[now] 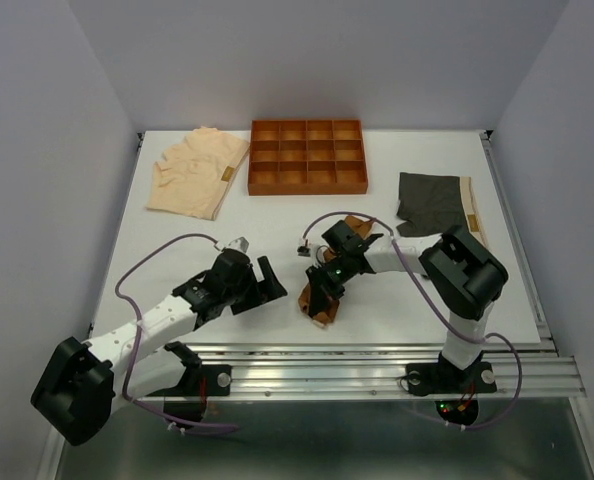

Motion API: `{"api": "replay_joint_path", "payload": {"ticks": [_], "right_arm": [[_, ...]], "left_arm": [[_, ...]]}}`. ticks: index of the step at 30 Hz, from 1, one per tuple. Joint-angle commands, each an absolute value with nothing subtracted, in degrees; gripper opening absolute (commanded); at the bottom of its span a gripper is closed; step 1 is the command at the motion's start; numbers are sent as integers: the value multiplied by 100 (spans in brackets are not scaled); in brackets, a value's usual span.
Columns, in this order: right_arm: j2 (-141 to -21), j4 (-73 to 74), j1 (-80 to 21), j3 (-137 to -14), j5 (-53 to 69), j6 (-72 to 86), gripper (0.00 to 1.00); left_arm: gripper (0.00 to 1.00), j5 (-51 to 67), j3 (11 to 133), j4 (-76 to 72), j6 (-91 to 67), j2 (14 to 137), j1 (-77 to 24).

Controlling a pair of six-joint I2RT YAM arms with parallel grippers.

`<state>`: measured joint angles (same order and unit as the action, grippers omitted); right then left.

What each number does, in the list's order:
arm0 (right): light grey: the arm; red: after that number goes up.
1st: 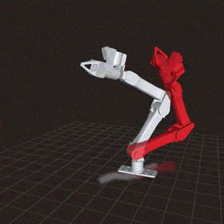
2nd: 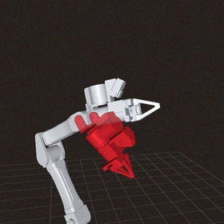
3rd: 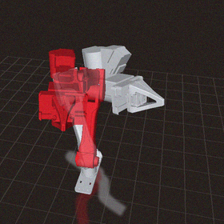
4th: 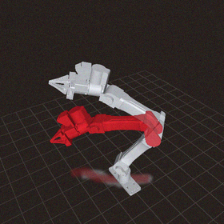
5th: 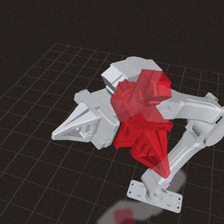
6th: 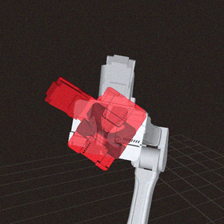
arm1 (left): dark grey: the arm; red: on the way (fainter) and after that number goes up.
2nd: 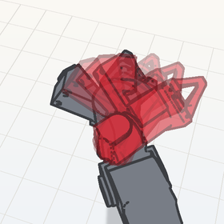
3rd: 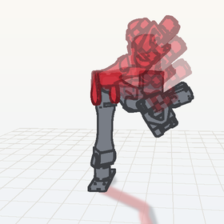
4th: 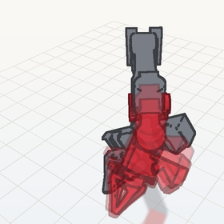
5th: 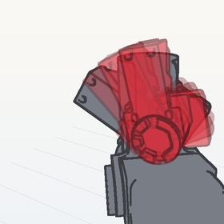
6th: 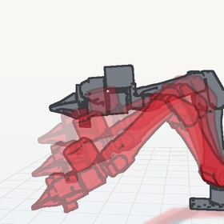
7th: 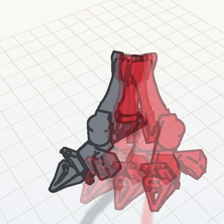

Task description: Roll the underwear

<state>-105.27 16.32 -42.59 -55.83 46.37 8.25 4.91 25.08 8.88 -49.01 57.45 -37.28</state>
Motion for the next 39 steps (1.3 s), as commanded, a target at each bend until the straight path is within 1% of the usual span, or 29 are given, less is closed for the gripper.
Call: {"api": "replay_joint_path", "payload": {"ticks": [1,9,12,17,18,22,25,33,35,37,39], "right_arm": [[-10722,1239,-4026,-5835,5115,1265,1],[-10749,1231,-3911,-5950,5273,1678,1],[-10871,1230,-3850,-5950,5527,1758,1],[-11048,1239,-3797,-5994,5625,1740,1],[-11065,1231,-3745,-6003,5651,1723,1],[-11223,1230,-3683,-6047,5660,1679,1],[-11303,1230,-3683,-6073,5634,1679,1],[-11417,1222,-3630,-6126,5572,1653,1],[-11400,1230,-3578,-6117,5581,1626,1],[-11391,1239,-3577,-6108,5607,1591,1],[-11391,1239,-3577,-6082,5651,1573,1]], "left_arm": [[99,905,2338,291,-4878,5528,-3744],[99,1573,2127,-1035,-4711,5590,-3779],[99,1617,2118,-1204,-4562,5747,-3806],[98,1696,2109,-1476,-4509,6116,-3876],[95,1714,2118,-1564,-4509,6195,-3893],[74,1749,2215,-1643,-4465,6582,-3990],[67,1784,2258,-1740,-4430,6679,-4104],[67,1504,2434,-1565,-4289,7004,-4289],[66,1450,2496,-1538,-4289,7153,-4298],[62,1310,2610,-1459,-4307,7250,-4298],[60,1170,2672,-1415,-4342,7365,-4298]]}}
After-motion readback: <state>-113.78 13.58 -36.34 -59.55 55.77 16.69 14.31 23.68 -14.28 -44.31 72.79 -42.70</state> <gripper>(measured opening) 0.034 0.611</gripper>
